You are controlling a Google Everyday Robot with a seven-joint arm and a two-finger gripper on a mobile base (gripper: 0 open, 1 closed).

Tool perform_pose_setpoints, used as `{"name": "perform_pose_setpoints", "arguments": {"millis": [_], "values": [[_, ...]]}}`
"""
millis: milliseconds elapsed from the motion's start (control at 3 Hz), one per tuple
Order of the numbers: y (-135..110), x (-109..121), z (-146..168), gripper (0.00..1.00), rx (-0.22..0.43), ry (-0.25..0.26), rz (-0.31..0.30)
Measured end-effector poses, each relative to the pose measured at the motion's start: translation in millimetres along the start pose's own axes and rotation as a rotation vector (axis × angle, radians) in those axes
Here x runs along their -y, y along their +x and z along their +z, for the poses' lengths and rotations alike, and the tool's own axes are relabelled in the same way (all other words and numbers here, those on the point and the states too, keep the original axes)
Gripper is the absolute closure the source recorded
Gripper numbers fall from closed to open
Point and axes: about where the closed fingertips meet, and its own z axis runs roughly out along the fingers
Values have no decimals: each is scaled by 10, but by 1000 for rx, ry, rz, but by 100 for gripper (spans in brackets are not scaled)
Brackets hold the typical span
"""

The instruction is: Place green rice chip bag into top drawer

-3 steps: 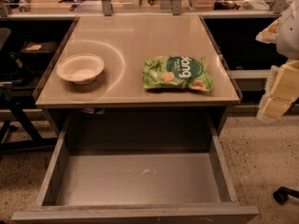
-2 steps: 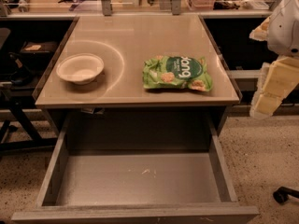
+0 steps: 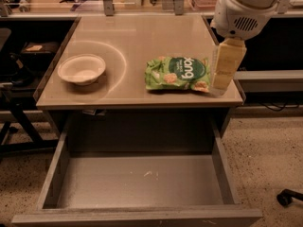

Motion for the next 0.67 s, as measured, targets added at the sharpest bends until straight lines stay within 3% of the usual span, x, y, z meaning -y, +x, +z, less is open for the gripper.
{"name": "perform_pose_setpoints", "arguments": {"millis": [333, 667], "values": [[0, 0, 0, 0, 0, 0, 0], [-101, 163, 91, 0, 14, 15, 1]]}}
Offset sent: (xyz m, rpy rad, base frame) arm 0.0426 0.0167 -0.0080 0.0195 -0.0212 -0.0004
